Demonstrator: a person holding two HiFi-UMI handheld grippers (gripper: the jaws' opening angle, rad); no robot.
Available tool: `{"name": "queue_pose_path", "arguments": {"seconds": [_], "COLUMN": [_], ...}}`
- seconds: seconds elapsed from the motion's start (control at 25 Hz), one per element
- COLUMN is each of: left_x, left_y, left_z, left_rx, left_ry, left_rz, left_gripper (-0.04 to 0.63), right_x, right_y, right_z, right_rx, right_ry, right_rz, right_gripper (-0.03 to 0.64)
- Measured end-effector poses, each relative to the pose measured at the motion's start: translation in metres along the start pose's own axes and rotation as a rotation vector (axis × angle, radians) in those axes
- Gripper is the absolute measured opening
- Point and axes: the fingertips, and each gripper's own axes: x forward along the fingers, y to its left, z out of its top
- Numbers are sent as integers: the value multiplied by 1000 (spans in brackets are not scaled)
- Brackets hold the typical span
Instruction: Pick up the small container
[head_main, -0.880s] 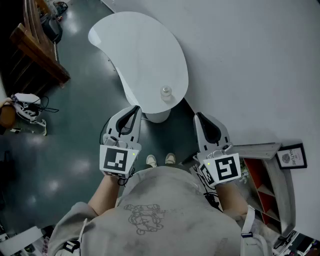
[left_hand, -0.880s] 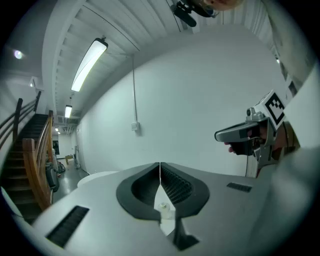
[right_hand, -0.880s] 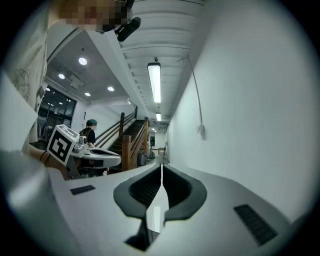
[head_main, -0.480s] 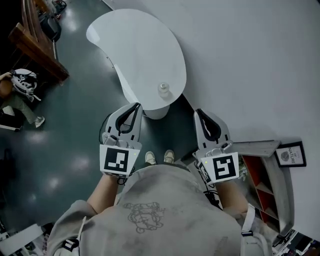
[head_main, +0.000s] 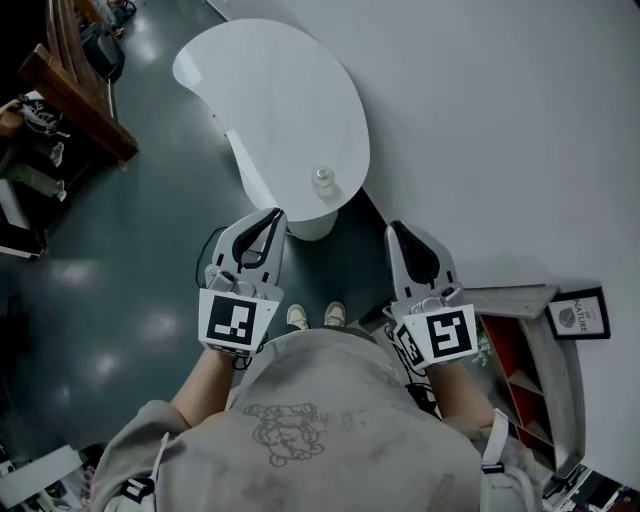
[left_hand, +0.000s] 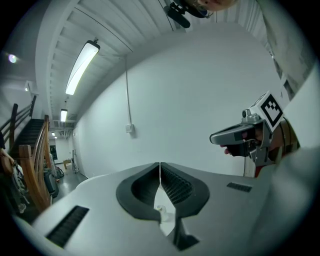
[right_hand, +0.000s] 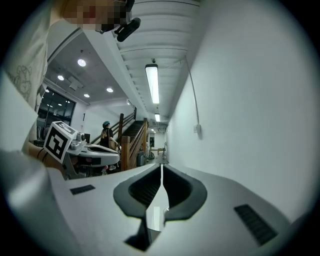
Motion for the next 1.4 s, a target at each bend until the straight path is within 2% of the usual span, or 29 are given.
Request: {"name": "queue_pose_path", "arguments": {"seconds": [0.24, 0.56, 0.92, 1.4], "left_x": [18, 44, 65, 87], "left_y": [-8, -18, -22, 6], "left_z": [-1, -2, 2, -11], "left_rx": [-17, -21, -18, -35], "left_ry": [18, 37, 54, 57], "left_rz": [10, 61, 63, 60], "left_gripper": [18, 18, 18, 18], "right_x": [4, 13, 28, 64], "right_y": [-19, -53, -81, -74], "right_z": [-7, -23, -23, -33], "right_rx": [9, -1, 14, 11], "right_ry": [3, 10, 15, 48], "right_rz": [23, 73, 83, 107], "right_gripper": [34, 34, 34, 34]}}
